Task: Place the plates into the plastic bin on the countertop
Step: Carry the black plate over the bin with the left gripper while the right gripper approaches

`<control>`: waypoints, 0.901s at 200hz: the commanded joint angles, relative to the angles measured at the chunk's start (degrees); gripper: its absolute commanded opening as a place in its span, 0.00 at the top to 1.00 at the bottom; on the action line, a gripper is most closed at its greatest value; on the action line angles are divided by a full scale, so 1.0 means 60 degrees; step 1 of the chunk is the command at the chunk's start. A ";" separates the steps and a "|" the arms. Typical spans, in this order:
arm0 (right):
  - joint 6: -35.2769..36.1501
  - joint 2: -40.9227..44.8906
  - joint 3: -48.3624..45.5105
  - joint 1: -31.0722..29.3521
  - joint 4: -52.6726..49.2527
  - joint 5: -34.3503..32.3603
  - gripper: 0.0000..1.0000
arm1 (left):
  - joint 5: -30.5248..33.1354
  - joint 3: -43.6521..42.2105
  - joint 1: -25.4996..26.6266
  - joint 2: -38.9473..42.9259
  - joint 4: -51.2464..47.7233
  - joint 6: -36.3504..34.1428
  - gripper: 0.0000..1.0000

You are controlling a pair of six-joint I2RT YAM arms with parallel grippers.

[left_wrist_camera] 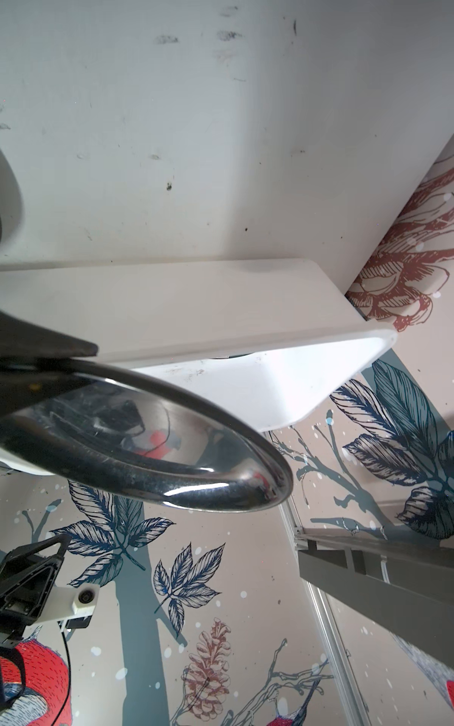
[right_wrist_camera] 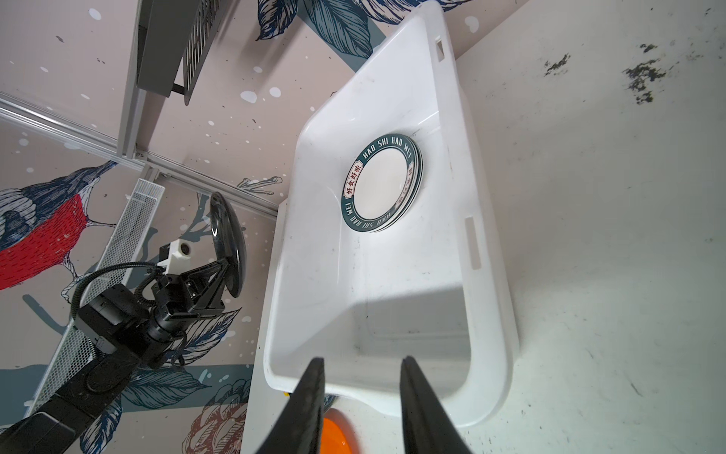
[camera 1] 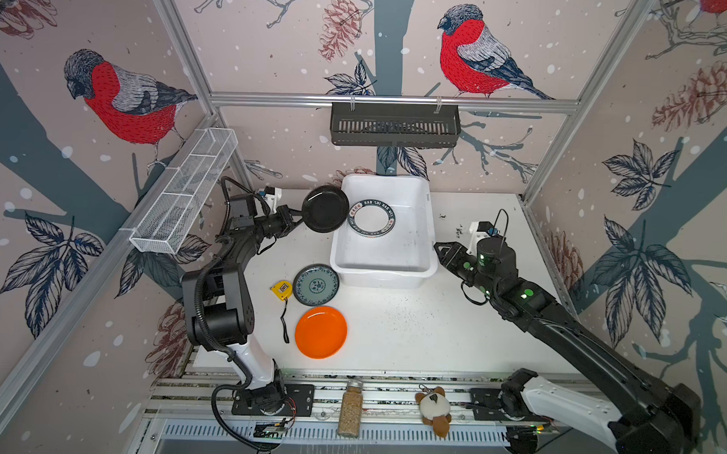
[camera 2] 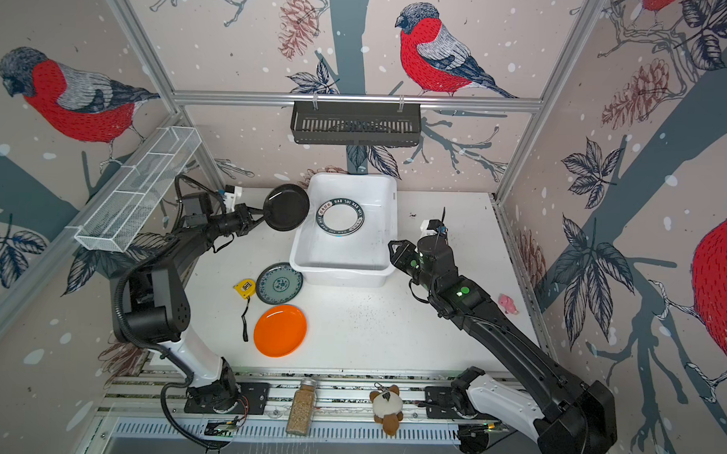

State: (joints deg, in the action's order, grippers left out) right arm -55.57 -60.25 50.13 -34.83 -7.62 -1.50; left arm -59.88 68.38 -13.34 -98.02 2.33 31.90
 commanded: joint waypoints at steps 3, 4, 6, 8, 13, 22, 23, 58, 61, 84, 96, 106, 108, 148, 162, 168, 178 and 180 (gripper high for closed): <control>0.0415 -0.0290 0.0433 -0.0107 -0.0052 -0.0102 0.65 | -0.0148 0.0032 0.0168 0.0371 0.0456 -0.0100 1.00; 0.0429 -0.0310 0.0448 -0.0110 -0.0058 -0.0102 0.65 | -0.0146 0.0030 0.0178 0.0392 0.0437 -0.0116 1.00; 0.0466 -0.0347 0.0500 -0.0123 -0.0066 -0.0102 0.65 | -0.0143 0.0041 0.0196 0.0423 0.0408 -0.0146 1.00; 0.0500 -0.0382 0.0553 -0.0130 -0.0071 -0.0098 0.65 | -0.0132 0.0050 0.0219 0.0445 0.0393 -0.0168 1.00; 0.0589 -0.0486 0.0673 -0.0188 -0.0104 -0.0095 0.65 | -0.0114 0.0072 0.0255 0.0508 0.0319 -0.0223 1.00; 0.0759 -0.0665 0.0903 -0.0271 -0.0119 -0.0053 0.64 | -0.0105 0.0144 0.0333 0.0617 0.0182 -0.0352 1.00; 0.0784 -0.0695 0.0940 -0.0280 -0.0128 -0.0048 0.64 | -0.0102 0.0152 0.0334 0.0632 0.0161 -0.0366 1.00; 0.1714 -0.1591 0.2096 -0.0795 -0.0147 0.0335 0.62 | 0.0018 0.0524 0.0699 0.1029 -0.0646 -0.1008 1.00; 0.1813 -0.1667 0.2215 -0.0845 -0.0129 0.0383 0.62 | 0.0031 0.0538 0.0744 0.1060 -0.0733 -0.1081 1.00; 0.2458 -0.2415 0.3066 -0.1233 -0.0189 0.0718 0.60 | 0.0406 0.0960 0.1239 0.1380 -0.1922 -0.2293 1.00; 0.2758 -0.2780 0.3491 -0.1431 -0.0319 0.0818 0.59 | 0.0698 0.1157 0.1565 0.1562 -0.2589 -0.2981 1.00; 0.2892 -0.3042 0.3787 -0.1571 -0.0434 0.0766 0.58 | 0.0888 0.1216 0.1800 0.1743 -0.2983 -0.3336 1.00; 0.2898 -0.3099 0.3836 -0.1591 -0.0460 0.0734 0.57 | 0.0924 0.1220 0.1840 0.1775 -0.3014 -0.3401 1.00; 0.2992 -0.3479 0.4084 -0.1841 -0.0397 0.0586 0.57 | 0.1306 0.1096 0.2343 0.2416 -0.3445 -0.4012 1.00; 0.2978 -0.3479 0.4014 -0.1909 -0.0289 0.0601 0.57 | 0.1336 0.1076 0.2416 0.2514 -0.3618 -0.4108 1.00; 0.2961 -0.3490 0.4012 -0.1920 -0.0282 0.0601 0.57 | 0.1277 0.1054 0.2446 0.2557 -0.3665 -0.4143 1.00; 0.2962 -0.3522 0.4009 -0.1942 -0.0263 0.0615 0.57 | 0.1237 0.1019 0.2498 0.2621 -0.3736 -0.4251 1.00; 0.2974 -0.3530 0.4009 -0.1936 -0.0249 0.0627 0.57 | 0.1235 0.1020 0.2520 0.2631 -0.3763 -0.4278 1.00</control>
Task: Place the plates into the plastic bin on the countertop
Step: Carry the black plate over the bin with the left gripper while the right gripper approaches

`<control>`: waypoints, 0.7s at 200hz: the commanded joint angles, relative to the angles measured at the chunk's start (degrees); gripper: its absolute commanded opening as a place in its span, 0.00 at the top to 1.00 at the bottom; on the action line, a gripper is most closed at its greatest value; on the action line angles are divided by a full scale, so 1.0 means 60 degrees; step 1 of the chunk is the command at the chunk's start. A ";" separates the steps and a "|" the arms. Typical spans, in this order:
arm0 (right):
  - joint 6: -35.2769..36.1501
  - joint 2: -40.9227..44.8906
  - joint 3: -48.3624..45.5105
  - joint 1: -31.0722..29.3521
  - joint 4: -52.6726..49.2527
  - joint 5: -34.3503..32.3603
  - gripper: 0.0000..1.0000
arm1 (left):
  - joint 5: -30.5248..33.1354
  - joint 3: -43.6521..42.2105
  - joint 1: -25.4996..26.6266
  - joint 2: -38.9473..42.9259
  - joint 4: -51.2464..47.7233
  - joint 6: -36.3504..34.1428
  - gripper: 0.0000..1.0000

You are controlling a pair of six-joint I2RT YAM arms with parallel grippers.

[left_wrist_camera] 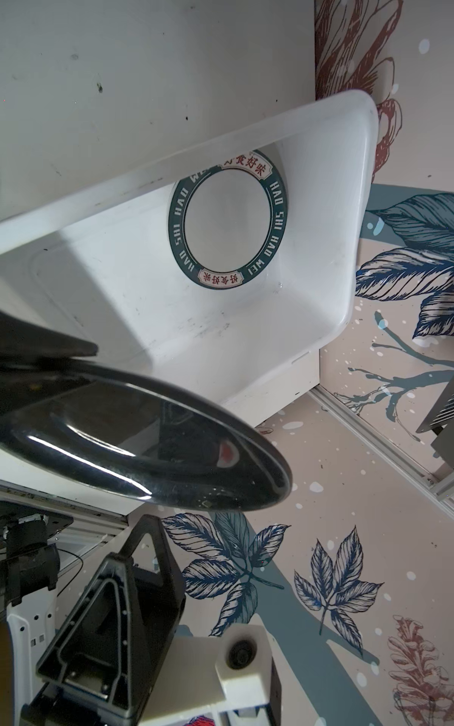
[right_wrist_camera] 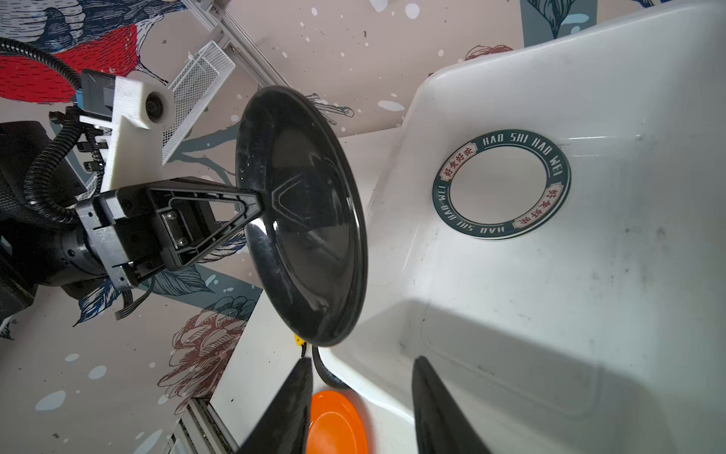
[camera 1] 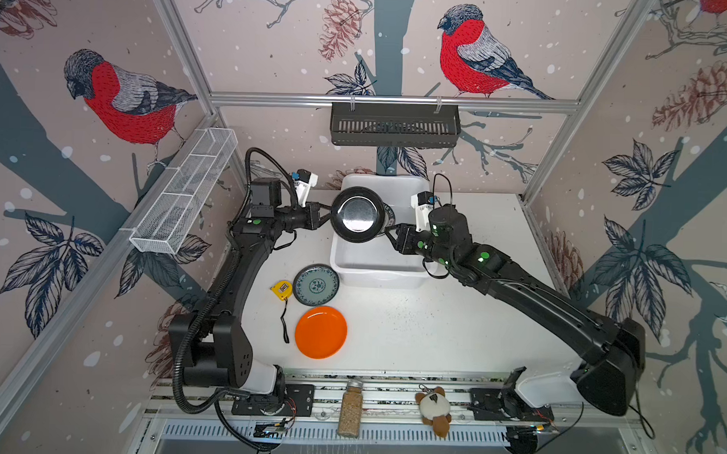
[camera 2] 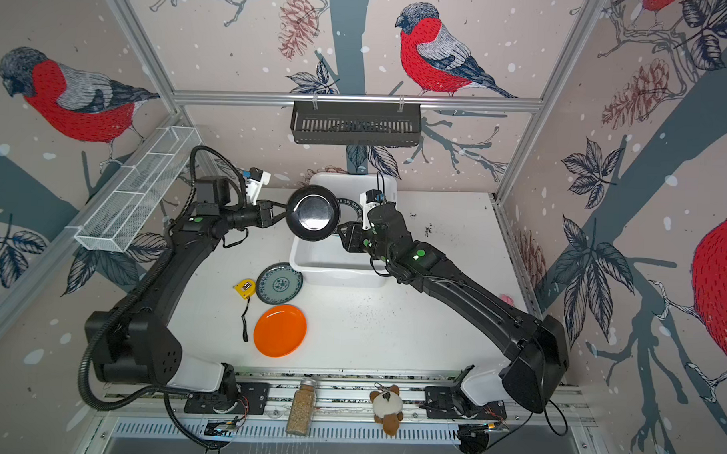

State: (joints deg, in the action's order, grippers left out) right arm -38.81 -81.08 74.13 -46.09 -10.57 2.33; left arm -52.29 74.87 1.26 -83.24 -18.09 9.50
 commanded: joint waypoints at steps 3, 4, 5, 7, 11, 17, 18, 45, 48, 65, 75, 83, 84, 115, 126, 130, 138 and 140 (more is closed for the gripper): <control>0.0181 -0.0056 0.0001 -0.0080 0.0262 -0.0008 0.57 | -0.0019 -0.0059 0.0104 0.0184 -0.0403 -0.0580 1.00; 0.0182 -0.0061 0.0005 -0.0081 0.0272 -0.0007 0.57 | -0.0017 -0.0065 0.0108 0.0188 -0.0415 -0.0583 1.00; 0.0176 -0.0064 0.0007 -0.0089 0.0277 -0.0007 0.57 | -0.0016 -0.0061 0.0111 0.0190 -0.0422 -0.0592 1.00; 0.0182 -0.0065 0.0019 -0.0092 0.0281 -0.0007 0.57 | -0.0023 -0.0058 0.0123 0.0203 -0.0430 -0.0599 1.00; 0.0184 -0.0088 0.0018 -0.0099 0.0280 -0.0052 0.57 | -0.0055 -0.0082 0.0127 0.0238 -0.0423 -0.0590 1.00; 0.0150 -0.0108 0.0031 -0.0111 0.0247 -0.0117 0.57 | -0.0122 -0.0139 0.0144 0.0284 -0.0380 -0.0545 1.00; 0.0145 -0.0102 0.0042 -0.0112 0.0235 -0.0135 0.57 | -0.0142 -0.0142 0.0143 0.0289 -0.0367 -0.0537 1.00; 0.0154 -0.0182 0.0127 -0.0149 -0.0008 -0.0538 0.58 | -0.0352 -0.0226 0.0173 0.0462 -0.0348 -0.0486 1.00; 0.0154 -0.0179 0.0124 -0.0146 0.0011 -0.0522 0.58 | -0.0352 -0.0222 0.0192 0.0480 -0.0365 -0.0508 1.00; 0.0164 -0.0241 0.0126 -0.0141 0.0051 -0.0439 0.59 | -0.0338 -0.0246 0.0245 0.0555 -0.0450 -0.0571 1.00; 0.0169 -0.0281 0.0137 -0.0154 0.0057 -0.0425 0.61 | -0.0410 -0.0241 0.0261 0.0544 -0.0521 -0.0632 1.00; 0.0160 -0.0264 0.0101 -0.0149 0.0165 -0.0387 0.62 | -0.0465 -0.0232 0.0283 0.0529 -0.0612 -0.0712 1.00; 0.0157 -0.0260 0.0092 -0.0145 0.0179 -0.0388 0.62 | -0.0474 -0.0240 0.0286 0.0529 -0.0623 -0.0723 1.00; 0.0106 -0.0264 -0.0093 -0.0116 0.0578 -0.0024 0.68 | -0.0658 -0.0280 0.0301 0.0527 -0.0881 -0.1083 1.00; 0.0088 -0.0272 -0.0131 -0.0113 0.0625 0.0015 0.71 | -0.0558 -0.0317 0.0326 0.0582 -0.0955 -0.1220 1.00; 0.0082 -0.0292 -0.0149 -0.0110 0.0654 0.0036 0.71 | -0.0557 -0.0338 0.0329 0.0612 -0.0966 -0.1243 1.00; 0.0060 -0.0275 -0.0193 -0.0094 0.0728 0.0098 0.73 | -0.0571 -0.0368 0.0346 0.0666 -0.0994 -0.1299 1.00; 0.0054 -0.0279 -0.0196 -0.0089 0.0752 0.0125 0.74 | -0.0557 -0.0365 0.0354 0.0680 -0.0994 -0.1314 1.00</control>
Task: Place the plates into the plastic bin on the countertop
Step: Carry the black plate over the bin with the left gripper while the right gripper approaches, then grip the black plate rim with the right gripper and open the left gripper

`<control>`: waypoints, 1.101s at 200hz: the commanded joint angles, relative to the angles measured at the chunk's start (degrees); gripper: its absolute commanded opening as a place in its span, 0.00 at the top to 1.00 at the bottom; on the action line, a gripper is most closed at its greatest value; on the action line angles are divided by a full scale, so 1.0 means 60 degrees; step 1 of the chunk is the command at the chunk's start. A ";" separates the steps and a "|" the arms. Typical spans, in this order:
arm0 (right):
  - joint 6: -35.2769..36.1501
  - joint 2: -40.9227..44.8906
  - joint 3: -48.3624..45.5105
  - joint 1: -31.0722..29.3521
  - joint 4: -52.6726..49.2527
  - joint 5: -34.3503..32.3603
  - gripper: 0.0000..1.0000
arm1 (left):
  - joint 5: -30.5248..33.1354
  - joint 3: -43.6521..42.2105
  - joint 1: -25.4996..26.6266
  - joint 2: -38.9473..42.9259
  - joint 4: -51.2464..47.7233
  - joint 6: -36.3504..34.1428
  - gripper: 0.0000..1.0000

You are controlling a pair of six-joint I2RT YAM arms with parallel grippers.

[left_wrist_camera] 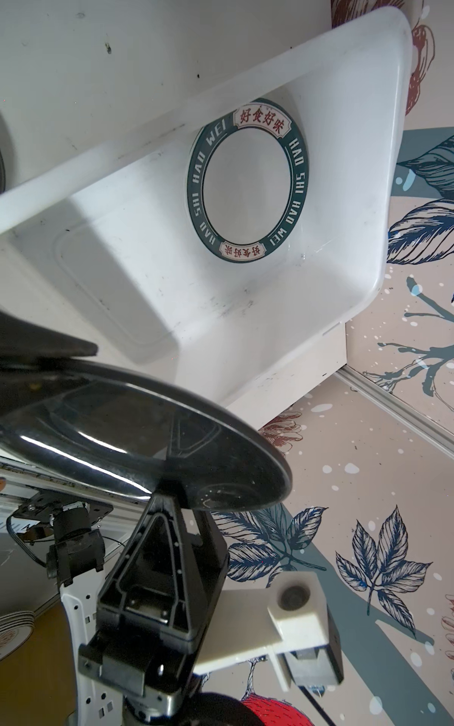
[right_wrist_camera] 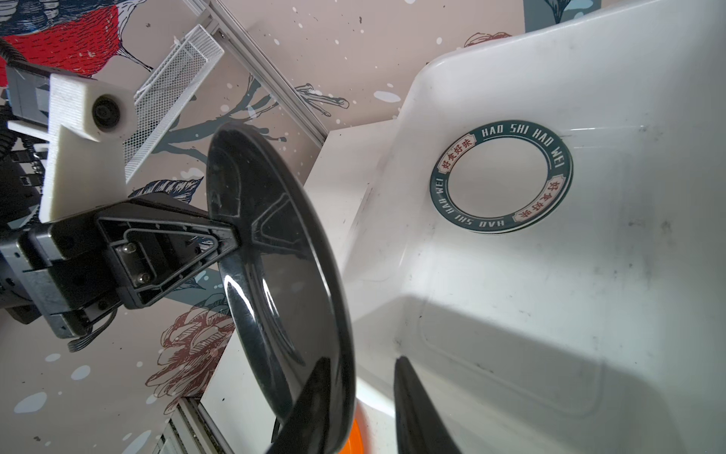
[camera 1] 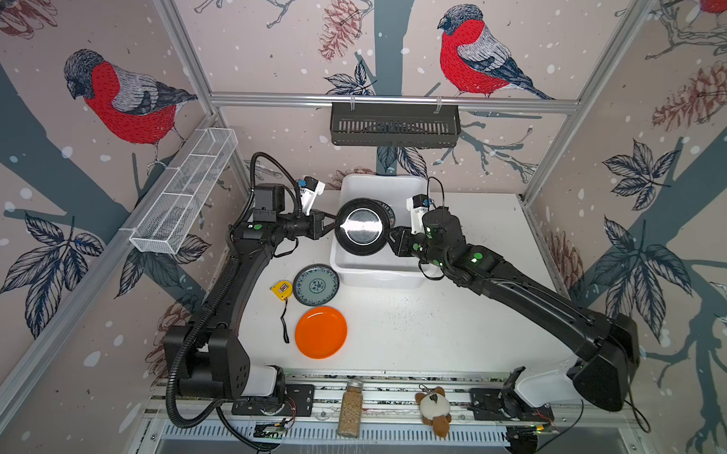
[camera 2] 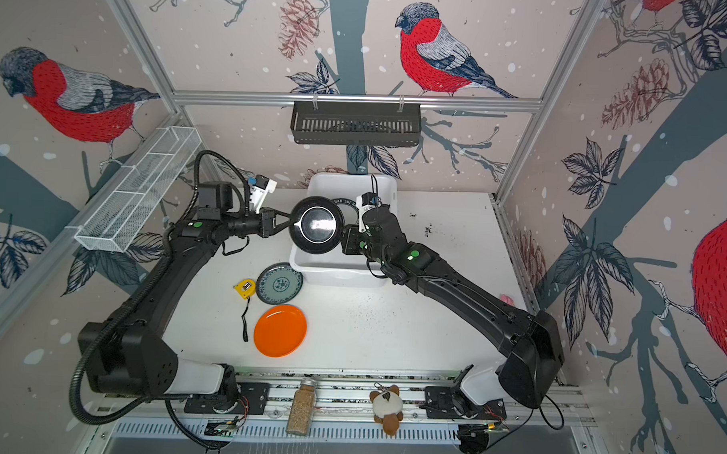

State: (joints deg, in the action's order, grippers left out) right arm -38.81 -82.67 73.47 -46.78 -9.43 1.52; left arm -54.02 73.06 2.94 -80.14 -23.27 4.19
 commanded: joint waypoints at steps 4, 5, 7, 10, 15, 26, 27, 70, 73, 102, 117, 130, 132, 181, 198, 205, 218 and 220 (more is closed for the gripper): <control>0.0043 -0.0029 -0.0114 0.0032 0.0625 0.0339 0.74 | -0.0280 -0.0088 0.0088 0.0182 -0.0168 -0.0460 1.00; 0.0047 -0.0032 -0.0115 0.0040 0.0637 0.0351 0.74 | -0.0275 -0.0090 0.0092 0.0185 -0.0166 -0.0462 1.00; 0.0051 -0.0034 -0.0123 0.0035 0.0653 0.0399 0.74 | -0.0260 -0.0087 0.0102 0.0198 -0.0184 -0.0492 1.00; 0.0050 -0.0038 -0.0141 0.0047 0.0697 0.0442 0.74 | -0.0268 -0.0091 0.0130 0.0213 -0.0204 -0.0536 1.00; 0.0035 -0.0044 -0.0134 0.0049 0.0732 0.0487 0.76 | -0.0237 -0.0098 0.0173 0.0231 -0.0258 -0.0635 1.00; 0.0022 -0.0079 -0.0141 0.0062 0.0773 0.0508 0.82 | -0.0058 -0.0126 0.0269 0.0272 -0.0361 -0.0793 1.00; 0.0022 -0.0079 -0.0136 0.0055 0.0777 0.0515 0.83 | -0.0047 -0.0123 0.0278 0.0273 -0.0366 -0.0804 1.00; -0.0063 -0.0064 -0.0260 0.0071 0.0878 0.0582 0.89 | -0.0022 -0.0280 0.0312 0.0397 -0.0238 -0.0756 1.00; -0.0078 -0.0044 -0.0281 0.0068 0.0894 0.0582 0.90 | -0.0020 -0.0280 0.0310 0.0406 -0.0238 -0.0749 1.00; -0.0139 0.0024 -0.0397 0.0093 0.1043 0.0677 0.94 | -0.0070 -0.0254 0.0312 0.0415 -0.0212 -0.0727 1.00; -0.0168 0.0022 -0.0432 0.0121 0.1125 0.0759 0.97 | -0.0086 -0.0265 0.0310 0.0421 -0.0184 -0.0691 1.00; -0.0196 0.0024 -0.0443 0.0150 0.1162 0.0815 0.97 | -0.0083 -0.0253 0.0307 0.0429 -0.0151 -0.0661 0.93; -0.0197 0.0024 -0.0451 0.0162 0.1173 0.0816 0.97 | -0.0080 -0.0275 0.0314 0.0435 -0.0143 -0.0655 0.92; -0.0256 0.0037 -0.0445 0.0436 0.1254 0.1050 0.98 | 0.0450 -0.0279 0.0301 0.0560 0.0008 -0.0457 0.39; -0.0283 0.0136 -0.0507 0.0676 0.1191 0.1114 0.98 | 0.0859 -0.0199 0.0301 0.0625 0.0017 -0.0463 0.30; -0.0286 0.0183 -0.0553 0.0815 0.1195 0.1205 0.98 | 0.1114 -0.0170 0.0301 0.0654 0.0017 -0.0463 0.27; -0.0238 0.0201 -0.0508 0.1143 0.1078 0.1465 0.98 | 0.1601 -0.0138 0.0274 0.0710 -0.0002 -0.0434 0.25; -0.0222 0.0200 -0.0493 0.1179 0.1042 0.1513 0.98 | 0.1681 -0.0125 0.0265 0.0714 -0.0011 -0.0434 0.24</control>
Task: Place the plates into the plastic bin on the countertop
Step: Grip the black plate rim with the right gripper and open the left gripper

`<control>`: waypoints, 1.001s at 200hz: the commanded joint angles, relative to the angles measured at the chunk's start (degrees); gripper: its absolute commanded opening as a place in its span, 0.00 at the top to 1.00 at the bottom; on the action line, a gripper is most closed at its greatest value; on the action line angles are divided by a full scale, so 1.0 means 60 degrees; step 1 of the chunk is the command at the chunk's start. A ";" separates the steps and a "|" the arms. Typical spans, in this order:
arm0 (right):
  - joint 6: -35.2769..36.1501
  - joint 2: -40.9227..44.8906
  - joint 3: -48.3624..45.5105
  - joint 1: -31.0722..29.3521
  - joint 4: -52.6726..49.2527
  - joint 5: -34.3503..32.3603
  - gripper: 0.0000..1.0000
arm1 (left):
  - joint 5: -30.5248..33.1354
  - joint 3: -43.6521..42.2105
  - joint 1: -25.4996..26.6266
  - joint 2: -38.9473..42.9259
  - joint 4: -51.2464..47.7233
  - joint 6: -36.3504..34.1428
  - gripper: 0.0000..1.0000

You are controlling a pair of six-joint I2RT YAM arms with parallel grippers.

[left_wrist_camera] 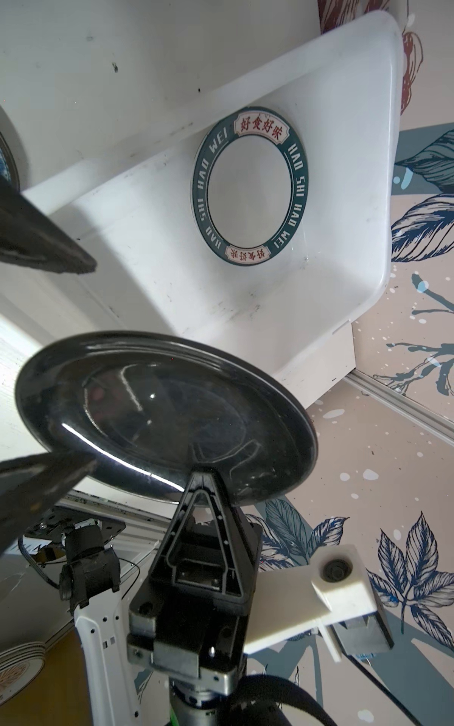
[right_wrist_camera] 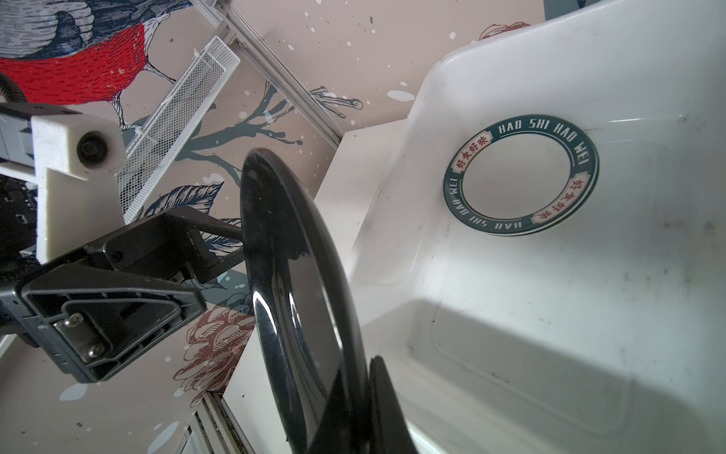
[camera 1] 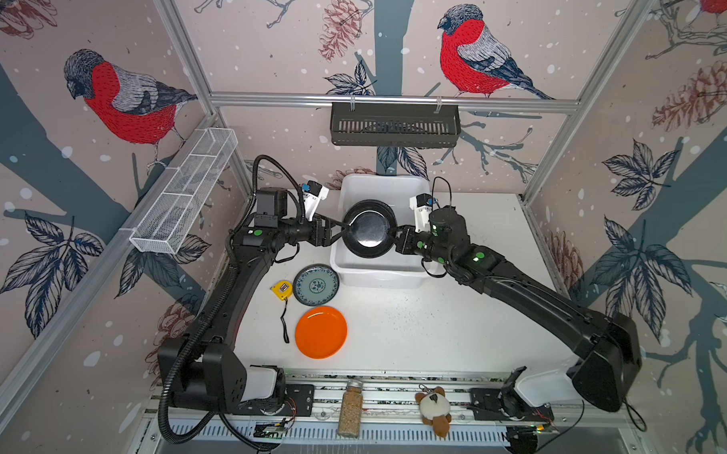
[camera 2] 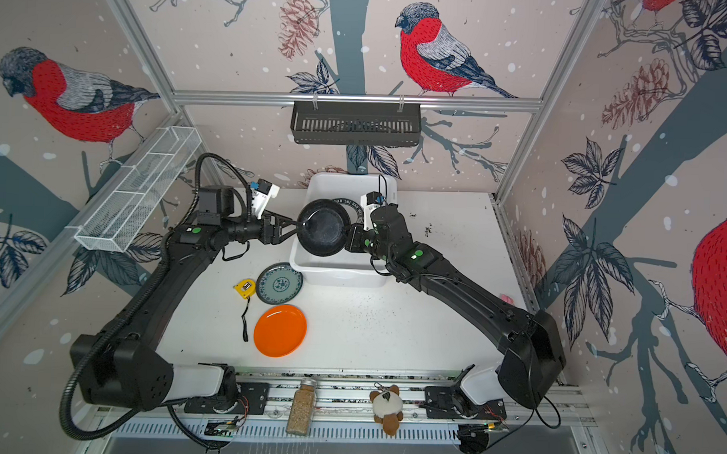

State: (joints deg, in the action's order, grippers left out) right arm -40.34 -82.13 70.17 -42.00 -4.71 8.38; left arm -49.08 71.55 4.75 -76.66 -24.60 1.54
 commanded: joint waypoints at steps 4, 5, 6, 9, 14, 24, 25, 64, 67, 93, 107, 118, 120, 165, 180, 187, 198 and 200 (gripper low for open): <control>0.0066 0.0097 0.0092 0.0495 0.0153 0.0434 0.98 | 0.0991 0.0143 -0.0052 0.0149 0.0171 0.0011 0.24; 0.0077 0.0096 0.0102 0.0539 0.0125 0.0441 0.98 | 0.1026 0.0152 -0.0056 0.0150 0.0173 0.0016 0.24; 0.0089 0.0088 0.0114 0.0569 0.0103 0.0452 0.98 | 0.1043 0.0156 -0.0065 0.0150 0.0173 0.0019 0.24; 0.0115 0.0077 0.0146 0.0655 0.0019 0.0484 0.98 | 0.1119 0.0156 -0.0081 0.0161 0.0202 0.0039 0.23; 0.0163 0.0040 0.0221 0.0803 -0.0141 0.0520 0.98 | 0.1217 0.0146 -0.0123 0.0192 0.0245 0.0081 0.23; 0.0269 -0.0051 0.0379 0.1081 -0.0404 0.0661 0.98 | 0.1314 0.0195 -0.0228 0.0236 0.0175 0.0087 0.23; 0.0273 -0.0059 0.0399 0.1096 -0.0440 0.0687 0.98 | 0.1319 0.0200 -0.0239 0.0244 0.0167 0.0091 0.23; 0.0970 -0.1049 0.1621 0.1887 -0.1748 0.1079 0.98 | 0.1006 0.0805 -0.0515 0.0205 -0.0772 -0.0466 0.23; 0.1020 -0.1182 0.1741 0.1929 -0.1861 0.1132 0.98 | 0.0990 0.0830 -0.0532 0.0208 -0.0832 -0.0510 0.24; 0.1320 -0.2266 0.2656 0.2020 -0.2581 0.1335 0.98 | 0.0951 0.0838 -0.0560 0.0438 -0.1026 -0.0705 0.23; 0.1398 -0.2912 0.3127 0.2013 -0.2859 0.1478 0.98 | 0.0936 0.0797 -0.0576 0.0541 -0.1098 -0.0796 0.23; 0.1462 -0.3360 0.3463 0.1981 -0.3086 0.1583 0.98 | 0.0922 0.0774 -0.0576 0.0583 -0.1179 -0.0867 0.23; 0.1464 -0.3454 0.3546 0.1977 -0.3131 0.1578 0.98 | 0.0916 0.0775 -0.0585 0.0588 -0.1197 -0.0878 0.23; 0.1680 -0.5172 0.5079 0.1848 -0.4525 0.1846 0.98 | 0.0884 0.0586 -0.0580 0.0769 -0.1349 -0.1073 0.23; 0.1698 -0.5591 0.5429 0.1760 -0.4833 0.1976 0.98 | 0.0872 0.0541 -0.0587 0.0797 -0.1372 -0.1135 0.23; 0.1713 -0.5766 0.5584 0.1720 -0.4976 0.2025 0.98 | 0.0859 0.0521 -0.0580 0.0805 -0.1377 -0.1158 0.23; 0.1727 -0.6015 0.5782 0.1654 -0.5197 0.2089 0.98 | 0.0826 0.0526 -0.0587 0.0791 -0.1379 -0.1179 0.23; 0.1716 -0.6066 0.5817 0.1646 -0.5233 0.2100 0.98 | 0.0826 0.0526 -0.0580 0.0794 -0.1379 -0.1191 0.23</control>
State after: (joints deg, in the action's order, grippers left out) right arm -31.20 -116.14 102.61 -31.44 -31.88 18.94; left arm -42.57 74.81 1.32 -72.18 -32.29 -4.03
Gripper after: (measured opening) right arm 0.097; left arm 0.773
